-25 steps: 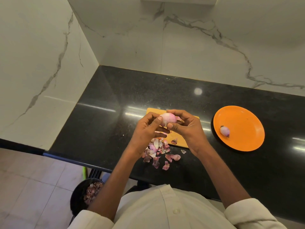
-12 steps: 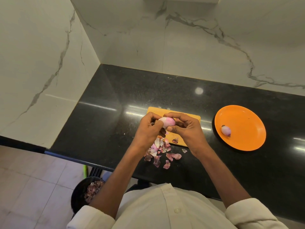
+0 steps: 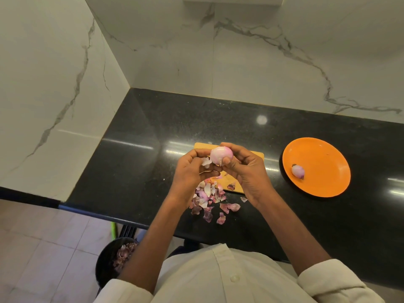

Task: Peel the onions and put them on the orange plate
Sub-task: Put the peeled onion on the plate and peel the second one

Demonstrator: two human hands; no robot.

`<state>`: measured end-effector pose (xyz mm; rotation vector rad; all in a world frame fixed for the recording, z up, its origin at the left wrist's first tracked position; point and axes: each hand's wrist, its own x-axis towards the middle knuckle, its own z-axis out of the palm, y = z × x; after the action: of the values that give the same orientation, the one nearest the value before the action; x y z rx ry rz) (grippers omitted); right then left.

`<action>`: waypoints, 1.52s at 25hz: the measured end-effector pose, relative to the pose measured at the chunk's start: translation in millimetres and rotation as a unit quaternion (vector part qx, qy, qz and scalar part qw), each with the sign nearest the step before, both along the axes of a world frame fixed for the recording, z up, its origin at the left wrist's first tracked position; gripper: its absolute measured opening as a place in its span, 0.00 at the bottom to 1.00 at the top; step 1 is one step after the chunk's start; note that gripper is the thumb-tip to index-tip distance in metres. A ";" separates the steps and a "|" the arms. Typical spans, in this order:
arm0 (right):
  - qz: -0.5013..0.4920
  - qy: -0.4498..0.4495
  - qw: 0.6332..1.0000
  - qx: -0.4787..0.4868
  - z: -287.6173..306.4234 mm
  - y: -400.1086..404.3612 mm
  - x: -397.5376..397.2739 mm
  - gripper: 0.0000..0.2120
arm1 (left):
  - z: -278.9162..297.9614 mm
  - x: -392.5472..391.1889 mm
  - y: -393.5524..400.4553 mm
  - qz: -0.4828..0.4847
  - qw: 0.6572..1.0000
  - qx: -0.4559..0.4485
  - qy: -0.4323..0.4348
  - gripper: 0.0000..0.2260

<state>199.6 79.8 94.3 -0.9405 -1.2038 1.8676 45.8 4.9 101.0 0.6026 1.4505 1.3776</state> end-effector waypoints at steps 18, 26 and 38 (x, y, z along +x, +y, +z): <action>-0.022 0.015 0.998 -0.050 5.6 -1.3 -5.1 0.15 | -3.3 22.0 4.5 0.042 0.986 0.049 0.152 0.05; -0.038 0.010 0.998 -0.046 7.4 0.6 -4.5 0.14 | -10.1 20.1 5.9 -0.073 0.978 0.071 0.184 0.14; -0.014 0.013 0.992 -0.122 10.2 5.7 -2.8 0.14 | -17.0 12.2 2.8 -0.093 0.970 0.089 0.205 0.08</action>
<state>196.8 85.5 104.5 -1.0531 -0.9564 2.0291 58.0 7.8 84.0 1.1649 1.5517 1.2897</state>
